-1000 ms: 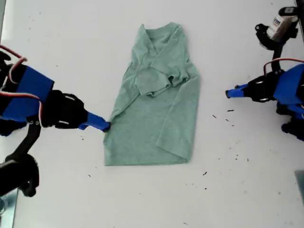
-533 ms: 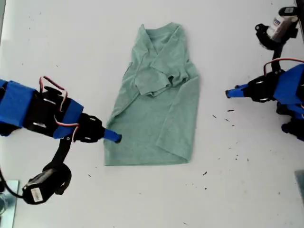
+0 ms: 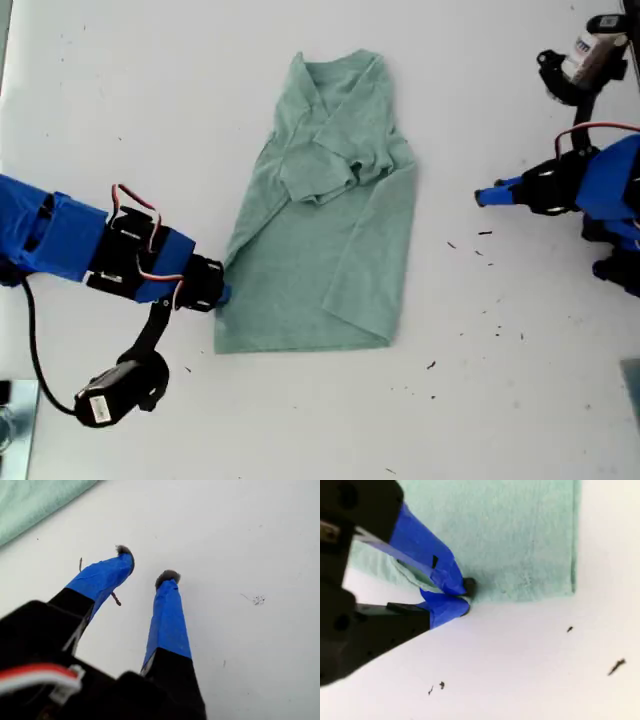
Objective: Fold t shirt
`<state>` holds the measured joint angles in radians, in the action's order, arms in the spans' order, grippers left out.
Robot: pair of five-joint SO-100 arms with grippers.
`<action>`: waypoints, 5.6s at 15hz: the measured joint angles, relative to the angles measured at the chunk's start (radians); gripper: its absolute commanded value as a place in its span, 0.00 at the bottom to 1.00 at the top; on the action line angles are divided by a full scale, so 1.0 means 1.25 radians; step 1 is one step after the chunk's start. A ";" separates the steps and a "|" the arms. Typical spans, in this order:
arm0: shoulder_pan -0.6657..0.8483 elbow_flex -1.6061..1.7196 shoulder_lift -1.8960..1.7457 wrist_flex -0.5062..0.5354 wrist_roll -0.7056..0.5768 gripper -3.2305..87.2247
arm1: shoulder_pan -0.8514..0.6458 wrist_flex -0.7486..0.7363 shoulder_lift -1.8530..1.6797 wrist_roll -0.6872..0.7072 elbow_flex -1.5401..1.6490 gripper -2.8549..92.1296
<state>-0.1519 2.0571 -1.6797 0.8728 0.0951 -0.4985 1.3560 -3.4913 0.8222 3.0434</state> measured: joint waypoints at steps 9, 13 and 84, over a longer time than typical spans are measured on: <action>0.092 -0.396 -0.036 0.247 -0.094 0.03 | 0.000 0.000 0.000 0.000 0.000 0.16; 0.092 -0.876 0.418 0.126 -0.207 0.27 | 0.000 0.000 0.000 0.000 0.000 0.16; 0.272 -0.785 0.258 0.275 -0.333 0.37 | 0.153 -0.025 1.443 -0.167 -1.401 0.49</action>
<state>0.1887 1.0753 -1.3576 1.2164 -0.3206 -0.3068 1.3254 -1.6874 0.6136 1.2916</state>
